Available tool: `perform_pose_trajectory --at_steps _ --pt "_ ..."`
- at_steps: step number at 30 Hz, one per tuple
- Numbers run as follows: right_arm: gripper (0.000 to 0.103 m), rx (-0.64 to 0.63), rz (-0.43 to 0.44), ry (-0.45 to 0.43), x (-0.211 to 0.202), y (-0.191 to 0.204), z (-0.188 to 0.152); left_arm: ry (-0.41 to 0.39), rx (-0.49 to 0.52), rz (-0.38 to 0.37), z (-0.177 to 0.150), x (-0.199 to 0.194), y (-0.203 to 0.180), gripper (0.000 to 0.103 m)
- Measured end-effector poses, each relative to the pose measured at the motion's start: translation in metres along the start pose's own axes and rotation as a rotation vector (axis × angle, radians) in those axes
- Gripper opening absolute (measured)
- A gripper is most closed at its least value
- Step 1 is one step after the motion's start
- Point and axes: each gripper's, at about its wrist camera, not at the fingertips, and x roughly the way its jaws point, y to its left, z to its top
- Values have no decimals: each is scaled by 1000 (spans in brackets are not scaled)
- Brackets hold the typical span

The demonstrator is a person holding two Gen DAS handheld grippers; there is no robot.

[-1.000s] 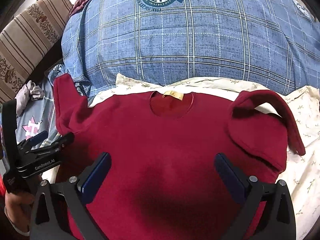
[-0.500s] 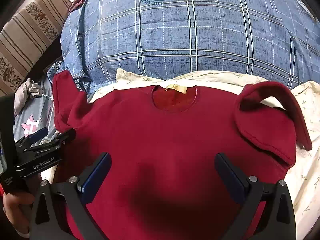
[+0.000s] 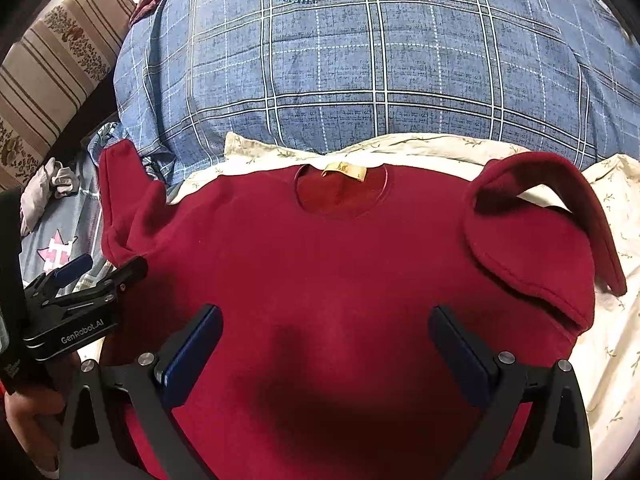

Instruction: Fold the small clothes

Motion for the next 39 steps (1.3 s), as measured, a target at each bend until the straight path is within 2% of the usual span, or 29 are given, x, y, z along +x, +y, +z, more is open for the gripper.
perform_pose_trajectory --at_steps 17,39 --pt "102 11 11 19 13 4 0 9 17 4 -1 5 -5 103" --pt "102 -30 38 33 24 27 4 10 -10 -3 3 7 2 103"
